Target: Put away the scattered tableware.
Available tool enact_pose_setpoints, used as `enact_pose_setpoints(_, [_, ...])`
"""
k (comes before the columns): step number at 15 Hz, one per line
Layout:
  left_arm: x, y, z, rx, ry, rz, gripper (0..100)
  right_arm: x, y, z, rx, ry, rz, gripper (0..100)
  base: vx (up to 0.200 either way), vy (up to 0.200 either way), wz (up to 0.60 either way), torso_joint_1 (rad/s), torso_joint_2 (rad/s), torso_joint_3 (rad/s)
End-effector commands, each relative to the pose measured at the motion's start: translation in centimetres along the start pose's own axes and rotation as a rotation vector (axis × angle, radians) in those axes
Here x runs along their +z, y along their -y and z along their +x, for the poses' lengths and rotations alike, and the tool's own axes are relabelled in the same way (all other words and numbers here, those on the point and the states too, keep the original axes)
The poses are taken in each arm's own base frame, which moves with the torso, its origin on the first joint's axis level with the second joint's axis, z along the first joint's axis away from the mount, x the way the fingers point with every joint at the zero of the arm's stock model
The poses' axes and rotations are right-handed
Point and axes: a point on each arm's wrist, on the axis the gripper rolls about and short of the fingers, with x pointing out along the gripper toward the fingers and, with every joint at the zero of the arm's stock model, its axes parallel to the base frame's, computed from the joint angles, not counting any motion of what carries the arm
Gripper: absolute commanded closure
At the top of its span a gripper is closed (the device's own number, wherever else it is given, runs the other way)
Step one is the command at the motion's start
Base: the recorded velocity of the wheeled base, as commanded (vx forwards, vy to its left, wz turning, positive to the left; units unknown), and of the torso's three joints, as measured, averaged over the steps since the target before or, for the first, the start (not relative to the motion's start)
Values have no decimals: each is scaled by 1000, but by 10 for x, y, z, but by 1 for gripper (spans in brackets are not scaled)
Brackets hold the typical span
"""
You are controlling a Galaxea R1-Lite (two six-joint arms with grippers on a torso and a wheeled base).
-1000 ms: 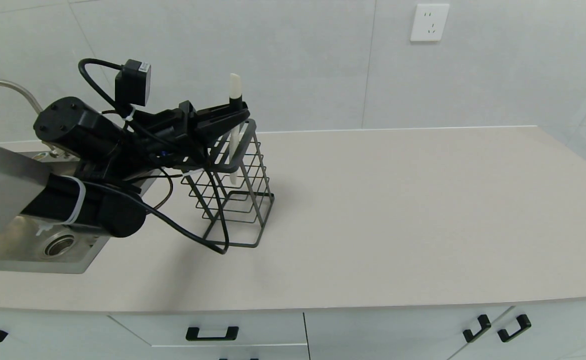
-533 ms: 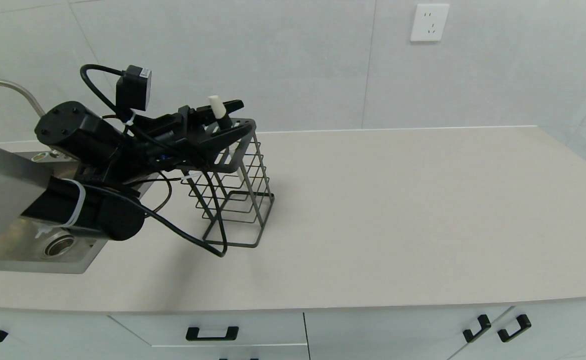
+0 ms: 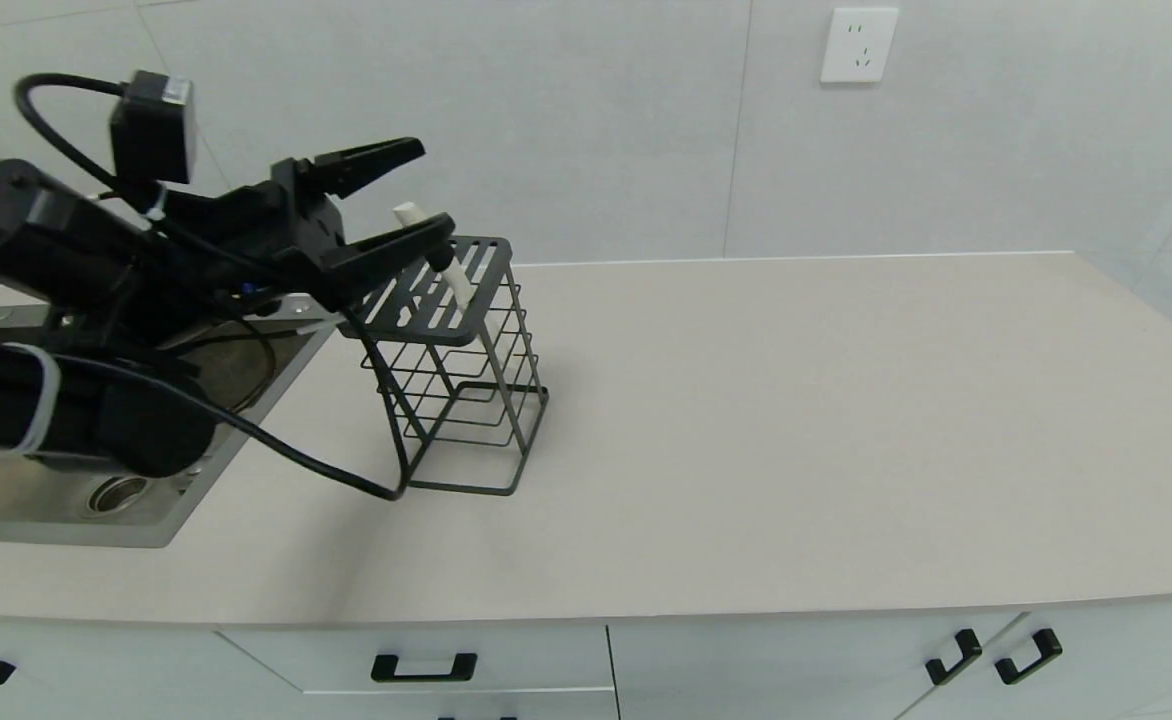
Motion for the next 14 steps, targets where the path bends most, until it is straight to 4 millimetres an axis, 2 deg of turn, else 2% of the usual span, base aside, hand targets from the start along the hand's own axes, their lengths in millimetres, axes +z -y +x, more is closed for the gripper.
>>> enact_pose_setpoints(1, [64, 41, -41, 75, -17, 118, 0, 0, 0, 0, -1, 0, -1, 100, 0, 0, 0, 0, 0, 0])
enact_pose_setpoints(3, [76, 97, -80, 156, -86, 69, 0, 0, 0, 0, -1, -2, -3, 100, 0, 0, 0, 0, 0, 0])
enact_pose_setpoints(4, [77, 112, -88, 170, -100, 58, 0, 0, 0, 0, 0, -2, -3, 100, 0, 0, 0, 0, 0, 0])
enact_pose_setpoints(6, [83, 177, -108, 181, -114, 44, 0, 0, 0, 0, 0, 0, -3, 100, 0, 0, 0, 0, 0, 0])
enact_pose_setpoints(7, [83, 200, -114, 183, -115, 44, 0, 0, 0, 0, 0, 0, -3, 100, 0, 0, 0, 0, 0, 0])
enact_pose_setpoints(8, [74, 223, -123, 193, -135, -7, 0, 0, 0, 0, -1, -2, -3, 100, 0, 0, 0, 0, 0, 0])
enact_pose_setpoints(9, [66, 243, -131, 203, -154, -57, 0, 0, 0, 0, 0, -2, -3, 100, 0, 0, 0, 0, 0, 0])
enact_pose_setpoints(10, [63, 251, -134, 203, -162, -73, 0, 0, 0, 0, -1, 0, -3, 100, 0, 0, 0, 0, 0, 0])
enact_pose_setpoints(13, [67, 312, -149, 110, -194, -129, 0, 0, 0, 0, 0, -2, -3, 100, 0, 0, 0, 0, 0, 0])
enact_pose_setpoints(14, [67, 320, -152, 86, -201, -139, 0, 0, 0, 0, 0, -2, -3, 100, 0, 0, 0, 0, 0, 0])
